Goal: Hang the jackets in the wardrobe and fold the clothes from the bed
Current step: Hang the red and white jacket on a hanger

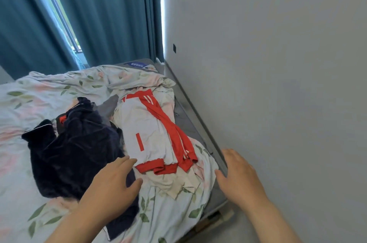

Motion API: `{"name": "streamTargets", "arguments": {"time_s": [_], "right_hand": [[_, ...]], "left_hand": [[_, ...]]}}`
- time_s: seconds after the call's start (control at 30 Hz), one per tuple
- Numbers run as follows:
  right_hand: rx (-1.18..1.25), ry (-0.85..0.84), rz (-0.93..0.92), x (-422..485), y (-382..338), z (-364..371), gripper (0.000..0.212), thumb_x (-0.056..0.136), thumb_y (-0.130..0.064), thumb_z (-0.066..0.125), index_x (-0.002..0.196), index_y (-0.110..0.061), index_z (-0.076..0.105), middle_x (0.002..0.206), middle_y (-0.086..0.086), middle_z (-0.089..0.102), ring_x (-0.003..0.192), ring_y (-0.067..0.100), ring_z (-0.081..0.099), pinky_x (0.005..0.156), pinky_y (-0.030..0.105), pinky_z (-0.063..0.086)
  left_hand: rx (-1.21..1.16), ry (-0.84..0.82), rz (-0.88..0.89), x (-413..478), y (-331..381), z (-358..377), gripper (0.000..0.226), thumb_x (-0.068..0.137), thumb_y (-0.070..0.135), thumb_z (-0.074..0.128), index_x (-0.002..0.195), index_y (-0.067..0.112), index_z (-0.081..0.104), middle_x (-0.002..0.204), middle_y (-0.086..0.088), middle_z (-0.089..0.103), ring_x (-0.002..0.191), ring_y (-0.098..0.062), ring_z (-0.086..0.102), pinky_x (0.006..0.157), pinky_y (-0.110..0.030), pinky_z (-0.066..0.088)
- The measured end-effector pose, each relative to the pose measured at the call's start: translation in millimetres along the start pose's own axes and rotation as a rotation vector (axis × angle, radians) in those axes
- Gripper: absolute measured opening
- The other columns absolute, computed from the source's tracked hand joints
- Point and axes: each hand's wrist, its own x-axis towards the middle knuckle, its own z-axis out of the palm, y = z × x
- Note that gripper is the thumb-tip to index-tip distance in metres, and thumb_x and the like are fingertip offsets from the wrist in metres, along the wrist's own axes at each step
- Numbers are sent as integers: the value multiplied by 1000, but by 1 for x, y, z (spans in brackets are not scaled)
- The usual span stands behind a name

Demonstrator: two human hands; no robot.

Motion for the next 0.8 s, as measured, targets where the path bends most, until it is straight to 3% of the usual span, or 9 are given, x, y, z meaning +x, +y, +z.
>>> {"name": "streamTargets", "arguments": {"time_s": [0.37, 0.5, 0.63, 0.8], "right_hand": [[-30, -4, -163, 50, -58, 15, 54, 88, -33, 58, 140, -26, 44, 130, -4, 53, 119, 16, 51, 97, 32, 42], [-38, -42, -229, 67, -70, 26, 42, 87, -35, 57, 128, -32, 46, 116, -12, 54, 109, 13, 54, 87, 31, 45], [-24, -116, -231, 93, -61, 35, 39, 88, -38, 54, 126, -36, 48, 116, -16, 55, 105, 9, 55, 90, 32, 48], [27, -207, -200, 134, -27, 64, 39, 87, -36, 56, 126, -34, 48, 117, -14, 55, 106, 12, 57, 88, 29, 47]], "left_hand": [[-54, 65, -80, 21, -37, -8, 59, 93, 49, 50, 147, 28, 38, 151, 12, 39, 141, -7, 30, 115, -27, 22], [-94, 38, -135, 37, -48, 0, 54, 93, 47, 51, 143, 27, 42, 142, 9, 48, 133, -11, 41, 107, -27, 31], [-269, -4, -230, 60, -54, 14, 56, 91, 46, 56, 143, 28, 44, 144, 11, 48, 131, -11, 44, 100, -27, 37], [-547, -104, -347, 98, -66, 48, 58, 90, 46, 60, 144, 29, 44, 149, 11, 44, 135, -10, 40, 103, -29, 35]]}}
